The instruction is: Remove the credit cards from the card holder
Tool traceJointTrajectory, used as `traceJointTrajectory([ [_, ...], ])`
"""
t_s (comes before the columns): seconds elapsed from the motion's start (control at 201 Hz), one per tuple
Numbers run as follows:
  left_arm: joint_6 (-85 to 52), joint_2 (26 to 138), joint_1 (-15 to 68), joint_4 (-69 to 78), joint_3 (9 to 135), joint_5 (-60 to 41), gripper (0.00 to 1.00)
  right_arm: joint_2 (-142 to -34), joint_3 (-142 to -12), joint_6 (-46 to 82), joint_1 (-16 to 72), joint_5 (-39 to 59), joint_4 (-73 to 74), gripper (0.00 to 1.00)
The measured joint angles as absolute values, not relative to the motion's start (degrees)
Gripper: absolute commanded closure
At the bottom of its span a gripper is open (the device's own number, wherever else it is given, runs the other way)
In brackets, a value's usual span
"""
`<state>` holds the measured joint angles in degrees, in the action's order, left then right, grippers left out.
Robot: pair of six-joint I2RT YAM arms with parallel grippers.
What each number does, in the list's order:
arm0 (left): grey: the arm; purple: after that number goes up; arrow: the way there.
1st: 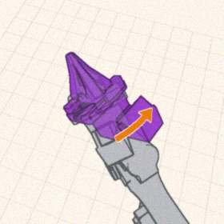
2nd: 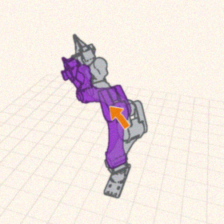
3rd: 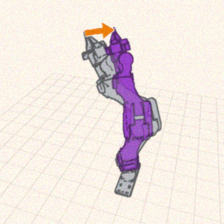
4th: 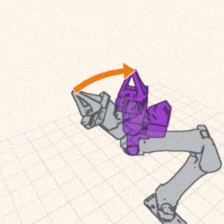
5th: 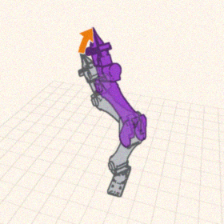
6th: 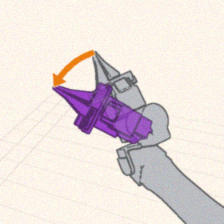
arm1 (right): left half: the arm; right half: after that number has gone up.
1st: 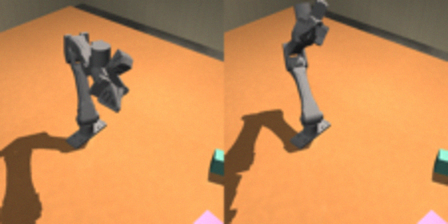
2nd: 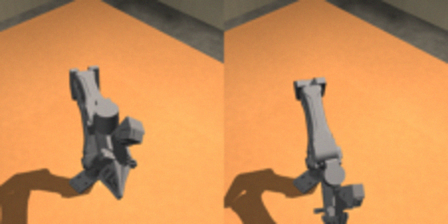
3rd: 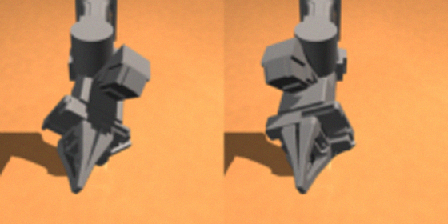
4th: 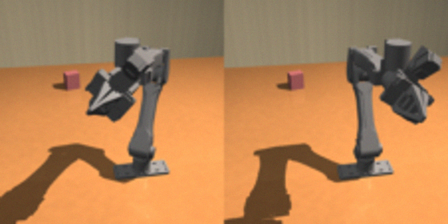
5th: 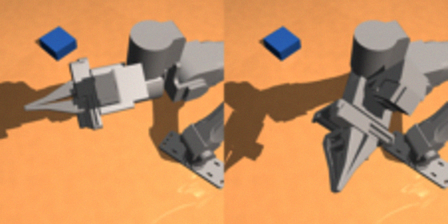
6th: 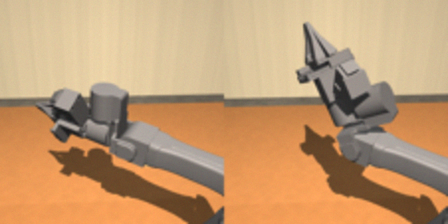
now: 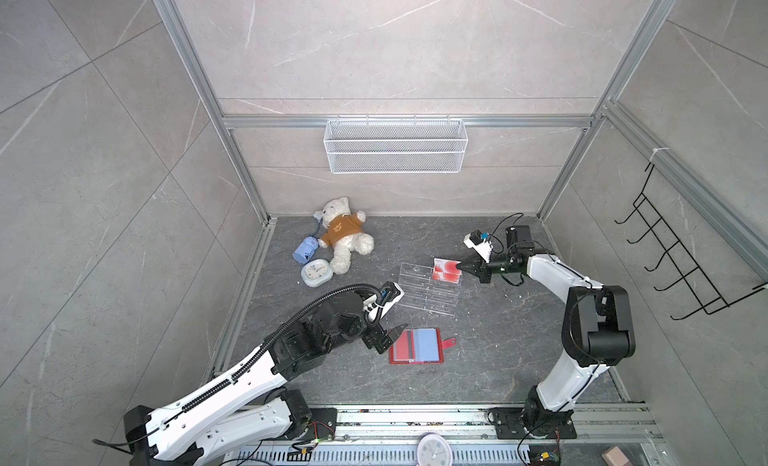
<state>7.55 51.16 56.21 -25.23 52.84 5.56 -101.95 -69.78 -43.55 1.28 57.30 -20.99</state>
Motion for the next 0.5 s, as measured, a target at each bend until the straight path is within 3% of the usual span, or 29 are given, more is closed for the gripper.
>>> traceJointTrajectory([
  [0.498, 7.6, 53.9, 56.2, -25.3, 53.9, 4.1, 0.00, -103.8, -70.1, -43.8, 1.3, 57.7, -21.0, 0.96],
])
